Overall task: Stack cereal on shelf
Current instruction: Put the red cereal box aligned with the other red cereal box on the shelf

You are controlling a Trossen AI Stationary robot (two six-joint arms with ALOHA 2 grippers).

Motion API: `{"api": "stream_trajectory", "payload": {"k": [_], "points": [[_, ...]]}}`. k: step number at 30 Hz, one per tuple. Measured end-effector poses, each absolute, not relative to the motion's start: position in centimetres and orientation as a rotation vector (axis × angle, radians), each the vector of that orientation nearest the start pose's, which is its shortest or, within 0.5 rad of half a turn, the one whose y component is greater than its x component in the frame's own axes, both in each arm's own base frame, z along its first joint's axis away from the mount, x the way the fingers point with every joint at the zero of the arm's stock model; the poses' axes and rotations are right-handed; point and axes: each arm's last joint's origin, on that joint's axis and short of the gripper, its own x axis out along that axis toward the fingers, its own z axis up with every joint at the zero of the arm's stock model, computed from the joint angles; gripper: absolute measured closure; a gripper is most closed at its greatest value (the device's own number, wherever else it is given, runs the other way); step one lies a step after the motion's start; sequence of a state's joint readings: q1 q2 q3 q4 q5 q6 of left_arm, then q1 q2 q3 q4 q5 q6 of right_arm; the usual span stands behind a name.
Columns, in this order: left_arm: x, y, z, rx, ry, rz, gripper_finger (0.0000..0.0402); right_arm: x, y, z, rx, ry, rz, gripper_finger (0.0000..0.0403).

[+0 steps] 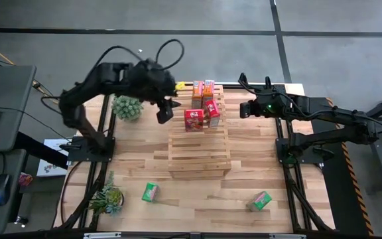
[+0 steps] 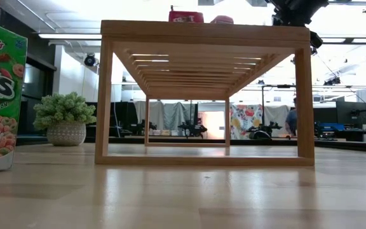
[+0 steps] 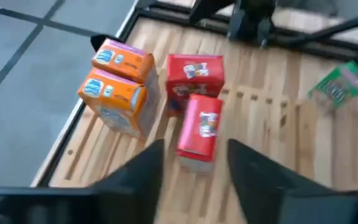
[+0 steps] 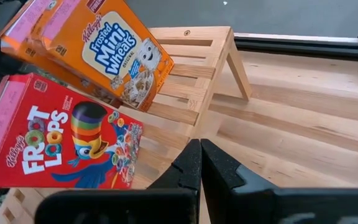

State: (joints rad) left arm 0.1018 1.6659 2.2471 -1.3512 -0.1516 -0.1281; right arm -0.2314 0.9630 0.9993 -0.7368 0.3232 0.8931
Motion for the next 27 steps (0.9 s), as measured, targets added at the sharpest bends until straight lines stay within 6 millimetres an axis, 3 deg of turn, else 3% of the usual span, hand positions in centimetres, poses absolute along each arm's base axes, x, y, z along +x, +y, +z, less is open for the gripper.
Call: {"api": "stream_trajectory", "payload": {"k": [4,6,13,17,21,27], "points": [[27.0,1.5,46.5,-0.14,0.656,0.344,0.0362,17.8,-5.1,32.8,0.769,0.435,-0.797,0.0402],[26.3,0.6,44.2,-0.205,0.584,0.351,0.0389,17.8,-5.1,32.8,0.758,0.445,-0.783,0.0402],[25.0,-2.5,34.7,-0.49,0.223,0.172,0.0399,17.8,-5.0,32.8,0.748,0.461,-0.758,0.0402],[25.9,-2.9,30.1,-0.604,0.208,0.195,0.0401,17.8,-5.0,32.8,0.731,0.467,-0.753,0.0402],[27.6,-3.0,27.5,-0.612,0.301,0.25,0.0401,17.9,-5.0,32.8,0.74,0.466,-0.731,0.0402],[29.9,-2.2,26.2,-0.566,0.35,0.295,0.0401,19.6,-5.2,33.5,0.693,0.393,-0.594,0.0402]]}}
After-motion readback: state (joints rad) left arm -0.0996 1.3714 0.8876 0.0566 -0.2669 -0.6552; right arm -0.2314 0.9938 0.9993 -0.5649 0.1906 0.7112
